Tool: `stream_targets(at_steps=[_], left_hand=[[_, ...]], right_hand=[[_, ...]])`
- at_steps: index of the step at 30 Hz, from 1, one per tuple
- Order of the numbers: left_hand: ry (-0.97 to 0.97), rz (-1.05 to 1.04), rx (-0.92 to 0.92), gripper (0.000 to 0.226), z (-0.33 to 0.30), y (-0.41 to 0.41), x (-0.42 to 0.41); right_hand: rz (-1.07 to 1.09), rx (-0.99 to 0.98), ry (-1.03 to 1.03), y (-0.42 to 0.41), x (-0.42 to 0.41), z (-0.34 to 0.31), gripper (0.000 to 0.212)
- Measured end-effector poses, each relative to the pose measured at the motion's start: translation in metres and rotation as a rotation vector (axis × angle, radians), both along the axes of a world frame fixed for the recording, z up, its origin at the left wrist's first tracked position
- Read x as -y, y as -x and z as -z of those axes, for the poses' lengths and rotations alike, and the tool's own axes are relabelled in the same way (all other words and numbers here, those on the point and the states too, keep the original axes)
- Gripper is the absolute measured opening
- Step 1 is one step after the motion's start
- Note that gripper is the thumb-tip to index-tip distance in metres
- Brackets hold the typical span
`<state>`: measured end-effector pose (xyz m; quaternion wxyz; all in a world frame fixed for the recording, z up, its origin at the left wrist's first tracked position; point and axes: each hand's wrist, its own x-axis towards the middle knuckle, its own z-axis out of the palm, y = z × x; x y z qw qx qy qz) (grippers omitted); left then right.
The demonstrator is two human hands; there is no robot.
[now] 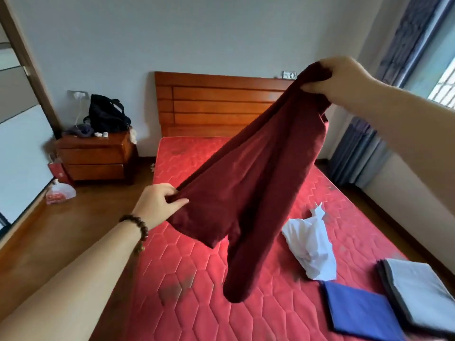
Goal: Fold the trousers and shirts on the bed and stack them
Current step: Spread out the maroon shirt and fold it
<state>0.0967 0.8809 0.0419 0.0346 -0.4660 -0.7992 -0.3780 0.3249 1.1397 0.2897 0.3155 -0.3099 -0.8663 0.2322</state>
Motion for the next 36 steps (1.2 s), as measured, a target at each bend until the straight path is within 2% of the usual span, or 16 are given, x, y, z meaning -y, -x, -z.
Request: stream_targets(at_steps=[4, 8, 10, 12, 14, 16, 20, 22, 25, 30, 33, 36], left_hand=[[0.019, -0.053, -0.053, 0.022, -0.007, 0.014, 0.028], [-0.078, -0.091, -0.055, 0.014, -0.017, 0.001, 0.054], [0.004, -0.061, -0.08, 0.015, -0.013, -0.018, 0.065], [0.084, -0.047, -0.062, 0.015, -0.001, -0.04, 0.079], [0.083, -0.062, 0.001, 0.014, 0.01, -0.061, 0.097], [0.084, -0.051, 0.065, 0.013, 0.019, -0.083, 0.117], [0.039, 0.051, 0.219, 0.035, 0.033, -0.131, 0.153], [0.035, 0.066, 0.303, 0.029, 0.042, -0.146, 0.165], [-0.076, 0.05, 0.497, 0.012, 0.052, -0.16, 0.176], [-0.213, -0.004, 0.717, 0.004, 0.081, -0.155, 0.171], [-0.212, -0.081, 0.733, 0.027, 0.1, -0.138, 0.157], [-0.14, -0.123, 0.761, 0.033, 0.128, -0.106, 0.131]], right_hand=[[0.019, -0.055, 0.137, -0.039, -0.008, 0.045, 0.027], [0.028, -0.205, 0.203, -0.069, 0.003, 0.068, 0.024], [0.043, -0.267, 0.215, -0.081, 0.014, 0.082, 0.023], [0.047, -0.188, 0.199, -0.095, 0.027, 0.101, 0.022], [0.038, -0.175, 0.226, -0.117, 0.039, 0.118, 0.021], [0.011, -0.249, 0.305, -0.144, 0.051, 0.132, 0.021], [-0.041, -0.366, 0.407, -0.192, 0.077, 0.157, 0.021], [-0.044, -0.419, 0.46, -0.206, 0.088, 0.168, 0.021], [-0.023, -0.45, 0.499, -0.214, 0.095, 0.176, 0.021], [0.002, -0.364, 0.439, -0.196, 0.082, 0.198, 0.019], [0.022, -0.306, 0.418, -0.172, 0.064, 0.217, 0.017], [0.047, -0.232, 0.43, -0.134, 0.03, 0.249, 0.014]])
